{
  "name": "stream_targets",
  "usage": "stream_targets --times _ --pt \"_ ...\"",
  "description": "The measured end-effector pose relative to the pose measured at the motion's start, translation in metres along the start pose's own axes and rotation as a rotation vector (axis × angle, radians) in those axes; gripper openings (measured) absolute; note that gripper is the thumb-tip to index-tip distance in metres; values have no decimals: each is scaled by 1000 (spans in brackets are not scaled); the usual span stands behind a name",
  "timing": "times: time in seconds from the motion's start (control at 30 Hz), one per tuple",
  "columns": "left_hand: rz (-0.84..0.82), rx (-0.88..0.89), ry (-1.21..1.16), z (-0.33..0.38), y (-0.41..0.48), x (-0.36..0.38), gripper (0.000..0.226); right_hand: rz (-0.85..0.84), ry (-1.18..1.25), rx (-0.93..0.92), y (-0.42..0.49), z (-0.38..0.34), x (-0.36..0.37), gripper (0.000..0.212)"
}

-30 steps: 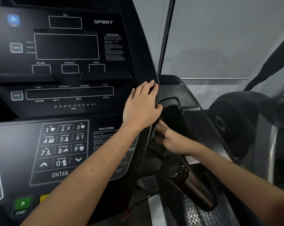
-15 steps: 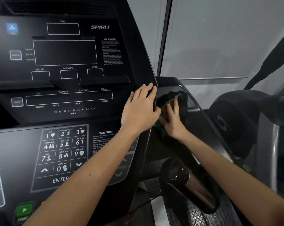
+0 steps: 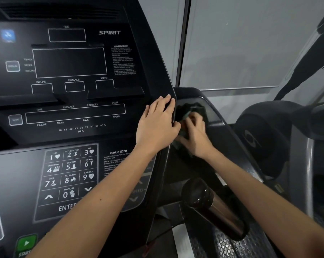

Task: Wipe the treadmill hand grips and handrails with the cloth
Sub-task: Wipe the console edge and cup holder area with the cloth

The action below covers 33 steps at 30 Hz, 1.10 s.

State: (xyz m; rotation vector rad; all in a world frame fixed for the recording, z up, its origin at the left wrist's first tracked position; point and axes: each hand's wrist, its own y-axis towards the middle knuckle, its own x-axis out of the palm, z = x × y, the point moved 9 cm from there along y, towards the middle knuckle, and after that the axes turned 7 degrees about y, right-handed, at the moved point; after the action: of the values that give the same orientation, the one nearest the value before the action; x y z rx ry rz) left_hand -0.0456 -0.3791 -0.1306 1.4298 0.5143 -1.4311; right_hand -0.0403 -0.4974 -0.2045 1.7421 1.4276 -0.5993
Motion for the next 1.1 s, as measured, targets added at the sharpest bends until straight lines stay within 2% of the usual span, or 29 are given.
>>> stream_targets --times 0.07,0.1,0.17,0.23,0.3,0.37,0.47,0.53,0.6,0.67,0.73,0.83,0.93,1.1 --pt "-3 4 5 0 0 -1 62 101 -68 153 0 17 -11 85" --pt "-2 5 7 1 0 -1 62 138 -103 203 -2 21 -13 86" --pt "4 -1 4 1 0 -2 62 118 -97 219 -5 19 -7 70" --pt "5 -7 1 1 0 -2 62 -40 132 189 -9 9 12 53" --pt "9 -6 8 2 0 -3 62 -176 449 155 -18 -6 26 49" --pt "13 -6 14 2 0 -3 62 -230 577 87 -26 -19 24 39" --pt "3 -2 14 3 0 -2 62 -404 470 25 -39 -24 20 25" --pt "1 -4 14 2 -1 -3 62 -560 408 -7 -53 -30 15 23" --pt "-3 -1 13 2 -1 -3 62 -629 338 -42 -65 -34 8 27" --pt "-5 3 10 1 0 -2 62 -622 302 -85 -71 -38 4 31" --pt "-4 2 12 1 0 -1 62 -600 313 -73 -68 -39 8 23" --pt "8 3 14 2 -1 -2 62 -484 379 -9 -51 -42 15 47" --pt "7 -2 3 3 -1 -3 62 -393 387 -37 -49 -45 17 45" --pt "-13 -6 2 2 -1 -2 62 -549 64 -263 -87 -47 -4 31"
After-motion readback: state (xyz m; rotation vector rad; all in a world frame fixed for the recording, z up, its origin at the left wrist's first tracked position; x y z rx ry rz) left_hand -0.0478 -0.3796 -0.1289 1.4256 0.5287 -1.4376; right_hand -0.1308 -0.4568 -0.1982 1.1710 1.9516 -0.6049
